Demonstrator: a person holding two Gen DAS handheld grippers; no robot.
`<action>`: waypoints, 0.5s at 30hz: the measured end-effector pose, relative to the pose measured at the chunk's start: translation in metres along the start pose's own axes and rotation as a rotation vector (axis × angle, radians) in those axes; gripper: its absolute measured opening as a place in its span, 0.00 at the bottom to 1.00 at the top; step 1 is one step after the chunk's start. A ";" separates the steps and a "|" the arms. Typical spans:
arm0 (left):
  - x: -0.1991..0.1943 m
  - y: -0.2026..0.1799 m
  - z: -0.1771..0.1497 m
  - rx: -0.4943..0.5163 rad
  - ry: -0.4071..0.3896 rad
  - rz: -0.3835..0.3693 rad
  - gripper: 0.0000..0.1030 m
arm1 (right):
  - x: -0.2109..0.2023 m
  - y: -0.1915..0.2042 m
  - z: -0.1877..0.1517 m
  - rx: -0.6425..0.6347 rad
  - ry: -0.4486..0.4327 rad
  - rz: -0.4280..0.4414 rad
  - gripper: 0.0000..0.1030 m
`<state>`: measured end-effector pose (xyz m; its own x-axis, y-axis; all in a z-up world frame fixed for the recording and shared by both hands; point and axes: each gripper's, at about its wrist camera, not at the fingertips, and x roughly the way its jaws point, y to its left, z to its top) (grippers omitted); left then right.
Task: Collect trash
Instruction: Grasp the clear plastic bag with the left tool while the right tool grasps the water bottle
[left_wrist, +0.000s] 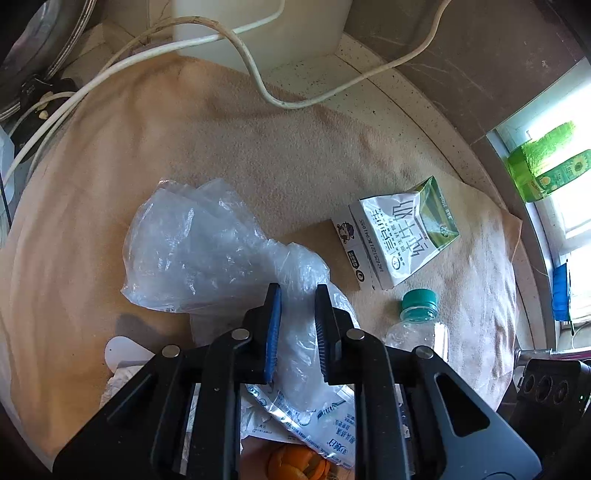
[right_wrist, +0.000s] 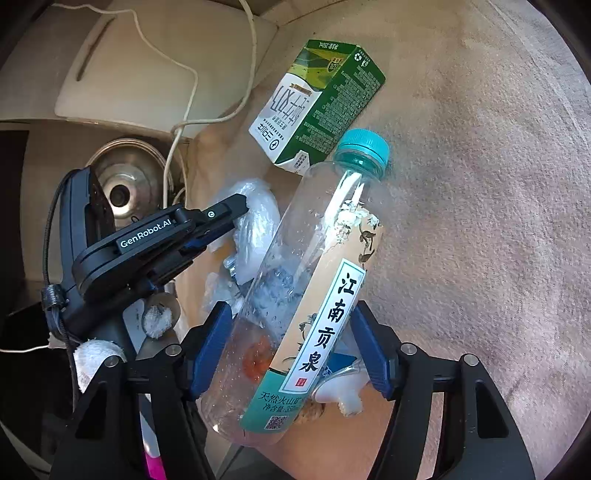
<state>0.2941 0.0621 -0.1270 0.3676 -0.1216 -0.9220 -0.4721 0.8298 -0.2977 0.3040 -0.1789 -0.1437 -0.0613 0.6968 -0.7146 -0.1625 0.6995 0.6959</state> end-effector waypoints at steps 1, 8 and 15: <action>-0.001 -0.002 -0.001 0.006 -0.005 0.005 0.14 | -0.002 -0.001 0.000 0.000 -0.006 0.000 0.63; -0.028 0.003 -0.003 0.010 -0.067 -0.008 0.13 | -0.023 0.003 -0.003 -0.026 -0.055 0.004 0.58; -0.062 0.011 -0.008 0.011 -0.137 -0.033 0.13 | -0.046 0.002 -0.006 -0.069 -0.094 -0.002 0.49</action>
<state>0.2596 0.0742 -0.0746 0.4893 -0.0744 -0.8689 -0.4493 0.8324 -0.3243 0.3002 -0.2104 -0.1100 0.0311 0.7095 -0.7040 -0.2306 0.6904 0.6857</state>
